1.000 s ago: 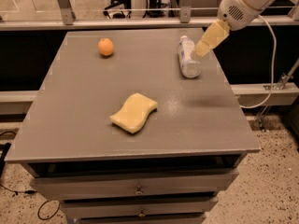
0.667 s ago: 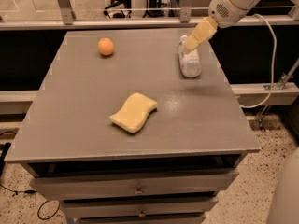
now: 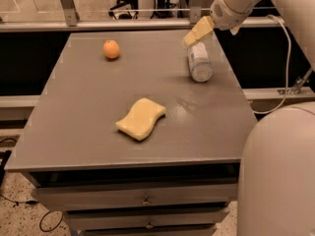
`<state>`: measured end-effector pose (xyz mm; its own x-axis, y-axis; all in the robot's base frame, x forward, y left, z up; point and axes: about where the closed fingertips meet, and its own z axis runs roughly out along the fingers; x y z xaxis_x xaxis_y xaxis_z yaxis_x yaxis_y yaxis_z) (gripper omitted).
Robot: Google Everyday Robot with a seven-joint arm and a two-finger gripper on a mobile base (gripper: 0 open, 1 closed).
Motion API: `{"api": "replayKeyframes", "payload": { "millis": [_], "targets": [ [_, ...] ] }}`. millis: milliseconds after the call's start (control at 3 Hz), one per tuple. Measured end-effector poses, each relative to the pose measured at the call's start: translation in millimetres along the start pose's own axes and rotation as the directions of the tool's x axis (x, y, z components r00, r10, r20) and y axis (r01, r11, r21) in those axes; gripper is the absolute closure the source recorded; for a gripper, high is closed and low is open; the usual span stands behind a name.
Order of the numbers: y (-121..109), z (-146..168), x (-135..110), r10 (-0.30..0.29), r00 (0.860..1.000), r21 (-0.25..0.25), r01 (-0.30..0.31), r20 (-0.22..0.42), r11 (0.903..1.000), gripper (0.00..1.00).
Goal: Place blue plastic bottle upright
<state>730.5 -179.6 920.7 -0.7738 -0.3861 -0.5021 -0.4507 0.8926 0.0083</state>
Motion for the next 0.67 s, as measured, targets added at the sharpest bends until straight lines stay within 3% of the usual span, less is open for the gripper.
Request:
{"api": "replayKeyframes", "payload": {
  "millis": [667],
  "targets": [
    [32.9, 50.5, -26.7, 0.074, 0.994, -0.047, -0.077, -0.075, 0.9959, 0.00]
  ]
}}
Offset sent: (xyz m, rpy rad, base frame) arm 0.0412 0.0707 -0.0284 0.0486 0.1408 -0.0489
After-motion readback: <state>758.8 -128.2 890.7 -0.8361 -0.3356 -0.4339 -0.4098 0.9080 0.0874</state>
